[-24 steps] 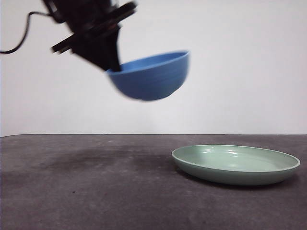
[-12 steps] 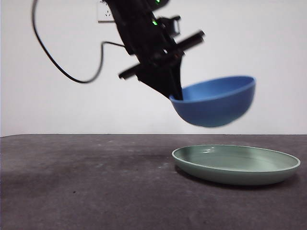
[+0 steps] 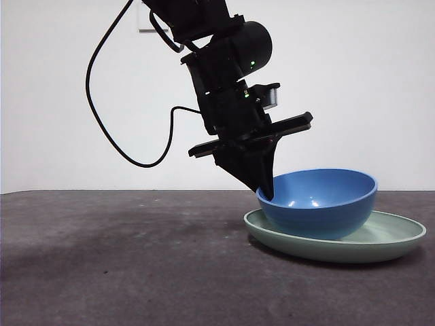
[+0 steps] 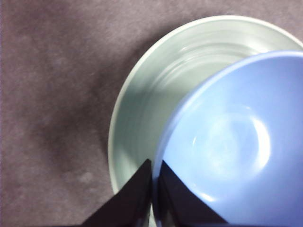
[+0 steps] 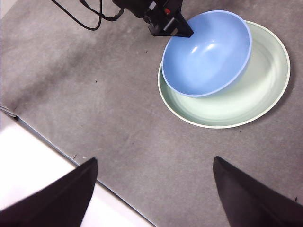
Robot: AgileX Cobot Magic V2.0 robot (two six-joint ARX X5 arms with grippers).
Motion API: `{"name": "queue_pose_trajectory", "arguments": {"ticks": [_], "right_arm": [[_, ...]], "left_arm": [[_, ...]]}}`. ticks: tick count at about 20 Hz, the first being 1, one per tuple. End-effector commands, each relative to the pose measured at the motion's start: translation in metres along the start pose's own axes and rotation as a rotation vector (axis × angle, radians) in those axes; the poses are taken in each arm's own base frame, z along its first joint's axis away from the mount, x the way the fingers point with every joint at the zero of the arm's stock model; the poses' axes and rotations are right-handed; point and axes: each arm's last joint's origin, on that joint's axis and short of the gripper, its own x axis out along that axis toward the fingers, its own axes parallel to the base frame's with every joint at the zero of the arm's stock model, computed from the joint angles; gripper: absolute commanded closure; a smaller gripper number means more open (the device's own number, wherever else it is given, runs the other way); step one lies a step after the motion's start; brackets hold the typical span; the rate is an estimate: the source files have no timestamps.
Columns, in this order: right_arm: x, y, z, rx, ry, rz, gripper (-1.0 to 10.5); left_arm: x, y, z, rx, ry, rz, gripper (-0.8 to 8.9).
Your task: Pick up the blue bowl, put it on the green plate, put it on desk
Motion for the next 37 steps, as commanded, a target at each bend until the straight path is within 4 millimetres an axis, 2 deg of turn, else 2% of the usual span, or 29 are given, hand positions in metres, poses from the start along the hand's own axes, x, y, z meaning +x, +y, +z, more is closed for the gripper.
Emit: {"name": "queue_pose_trajectory", "arguments": {"ticks": [1,3,7,12,15,19,23,27,30,32,37], "right_arm": [[-0.003,0.002,0.003,-0.001,-0.014,0.001,5.6],[-0.003,0.002,0.003,-0.001,-0.014,0.001,5.6],[-0.003,0.002,0.003,-0.001,-0.014,0.001,5.6],[-0.003,0.002,0.003,-0.001,-0.014,0.001,5.6],[-0.003,0.002,0.003,-0.001,-0.014,0.0,5.6],[-0.003,0.0,0.003,-0.001,-0.012,-0.044,5.6],[-0.003,0.0,0.004,-0.003,-0.016,-0.045,5.6],[-0.003,0.0,0.006,-0.013,-0.034,-0.062,5.6],[-0.002,-0.001,0.006,-0.013,-0.035,-0.079,5.6],[-0.002,-0.001,0.006,-0.014,-0.036,-0.08,5.6],[-0.002,-0.001,0.007,-0.016,-0.04,-0.08,5.6]], "left_arm": [[0.011,-0.008,0.002,0.018,0.001,-0.011,8.04],[0.011,-0.012,0.001,0.027,0.007,-0.015,8.02],[0.011,-0.013,-0.001,0.029,0.025,-0.013,6.59],[0.01,-0.013,-0.001,0.028,0.032,-0.012,6.51],[0.0,-0.014,0.001,0.029,0.015,-0.014,6.49],[-0.045,-0.016,0.012,0.046,-0.084,-0.024,6.48],[-0.113,-0.012,0.018,0.049,-0.202,-0.023,6.48],[-0.186,-0.004,0.01,0.062,-0.307,-0.005,6.18],[-0.225,0.004,-0.006,0.062,-0.342,0.018,6.18],[-0.241,0.01,-0.022,0.046,-0.361,0.033,6.18],[-0.257,0.016,-0.083,0.054,-0.362,0.03,6.18]]}}
